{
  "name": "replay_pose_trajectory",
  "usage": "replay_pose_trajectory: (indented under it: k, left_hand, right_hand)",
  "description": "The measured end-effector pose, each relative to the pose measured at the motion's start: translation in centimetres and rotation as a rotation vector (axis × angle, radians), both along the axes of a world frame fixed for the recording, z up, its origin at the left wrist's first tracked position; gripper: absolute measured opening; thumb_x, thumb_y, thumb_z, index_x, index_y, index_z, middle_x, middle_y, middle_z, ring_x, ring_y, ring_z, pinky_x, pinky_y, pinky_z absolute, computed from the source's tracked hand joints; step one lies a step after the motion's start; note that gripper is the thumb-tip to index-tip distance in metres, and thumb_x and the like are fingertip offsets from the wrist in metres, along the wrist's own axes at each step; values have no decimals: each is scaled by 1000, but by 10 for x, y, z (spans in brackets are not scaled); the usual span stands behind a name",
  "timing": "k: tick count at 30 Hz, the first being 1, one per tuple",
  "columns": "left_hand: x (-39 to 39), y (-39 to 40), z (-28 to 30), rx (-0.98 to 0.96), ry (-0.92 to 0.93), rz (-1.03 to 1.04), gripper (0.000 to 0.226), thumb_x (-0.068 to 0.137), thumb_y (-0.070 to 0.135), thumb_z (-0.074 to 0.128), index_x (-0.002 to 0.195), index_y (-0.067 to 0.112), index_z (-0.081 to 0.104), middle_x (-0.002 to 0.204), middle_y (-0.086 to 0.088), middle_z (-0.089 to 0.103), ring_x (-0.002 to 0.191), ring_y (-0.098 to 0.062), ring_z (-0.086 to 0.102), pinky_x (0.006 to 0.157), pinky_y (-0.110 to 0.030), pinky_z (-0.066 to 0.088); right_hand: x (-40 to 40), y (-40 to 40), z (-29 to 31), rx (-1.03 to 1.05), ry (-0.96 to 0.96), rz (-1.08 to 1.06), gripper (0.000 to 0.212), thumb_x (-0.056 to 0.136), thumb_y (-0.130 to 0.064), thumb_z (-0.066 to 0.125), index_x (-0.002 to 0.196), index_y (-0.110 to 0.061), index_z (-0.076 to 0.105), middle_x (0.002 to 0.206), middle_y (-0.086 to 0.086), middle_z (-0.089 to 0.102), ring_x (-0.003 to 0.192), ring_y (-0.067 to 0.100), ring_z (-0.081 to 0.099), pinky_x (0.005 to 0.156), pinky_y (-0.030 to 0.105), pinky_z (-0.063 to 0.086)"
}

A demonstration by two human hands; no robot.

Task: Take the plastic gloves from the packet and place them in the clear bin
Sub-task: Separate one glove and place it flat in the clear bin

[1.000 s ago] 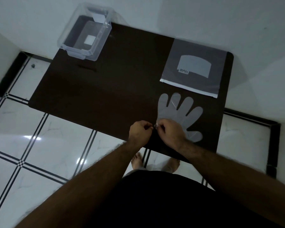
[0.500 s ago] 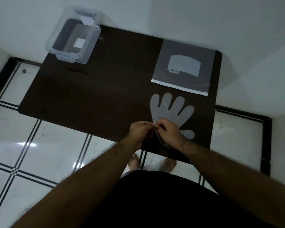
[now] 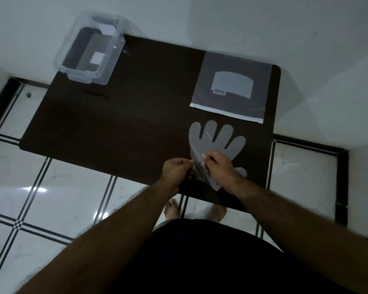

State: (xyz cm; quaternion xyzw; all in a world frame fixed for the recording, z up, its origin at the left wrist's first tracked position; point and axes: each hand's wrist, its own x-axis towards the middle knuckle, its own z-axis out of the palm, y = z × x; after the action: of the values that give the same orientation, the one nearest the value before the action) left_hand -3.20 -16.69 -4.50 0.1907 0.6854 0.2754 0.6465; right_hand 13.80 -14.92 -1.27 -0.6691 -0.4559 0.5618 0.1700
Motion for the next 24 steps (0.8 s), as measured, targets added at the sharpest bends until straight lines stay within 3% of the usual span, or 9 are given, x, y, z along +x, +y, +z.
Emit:
replay_pose_trajectory:
  k: [2,4,6,9,13,15,18,21,24]
  left_hand:
    - [-5,-3,3,129,297,-187,9,100,21,74,99,15,81,93,2,78,84,-15,72,74,-29,58]
    - [-6,-7,10,341,641,-437,17,102,24,68,117,21,76,108,11,71,98,-10,66,86,-25,49]
    - [-4,-7,15,558,845,-630,27,105,25,60,129,23,70,122,8,69,109,-11,60,94,-23,41]
    - [3,-2,22,669,861,-908,32,105,30,57,136,25,67,141,3,64,125,-17,55,105,-30,43]
    - [16,4,24,617,881,-1238,40,104,38,60,143,27,60,153,-1,53,141,-23,46,119,-44,40]
    - [21,6,21,583,919,-1329,42,105,41,58,145,30,58,153,-1,52,144,-24,45,121,-48,37]
    - [25,10,21,566,950,-1375,39,104,41,58,142,30,60,147,-1,55,139,-24,49,118,-49,40]
    - [30,20,27,502,948,-1410,30,104,42,60,131,30,65,135,-1,62,126,-23,58,110,-48,48]
    - [37,39,46,397,828,-1240,20,104,36,61,119,27,71,118,2,69,109,-16,67,100,-42,58]
  right_hand:
    - [4,0,2,-9,17,-61,19,110,-29,54,105,-16,68,103,10,69,91,22,65,77,38,55]
    - [10,0,5,-17,20,-81,19,111,-28,53,109,-15,67,108,12,67,97,27,65,85,44,58]
    - [16,1,9,-28,31,-106,21,112,-29,50,112,-15,66,109,10,66,100,27,65,90,45,58]
    - [25,2,16,-17,42,-161,23,112,-30,50,112,-13,66,103,4,66,98,23,64,90,42,56]
    - [39,9,27,5,35,-203,24,112,-32,49,113,-16,66,112,7,66,109,29,65,98,48,57]
    - [46,15,32,20,34,-218,22,112,-33,50,113,-18,66,115,6,65,109,27,65,94,46,59]
    - [57,23,41,52,24,-202,20,112,-33,50,114,-20,65,113,4,64,102,20,63,82,34,56]
    - [70,30,51,113,30,-165,22,111,-31,52,110,-14,66,103,5,65,91,18,61,78,32,53]
    - [86,44,68,199,21,-65,20,111,-25,53,103,-12,67,96,5,69,88,15,64,79,30,51]
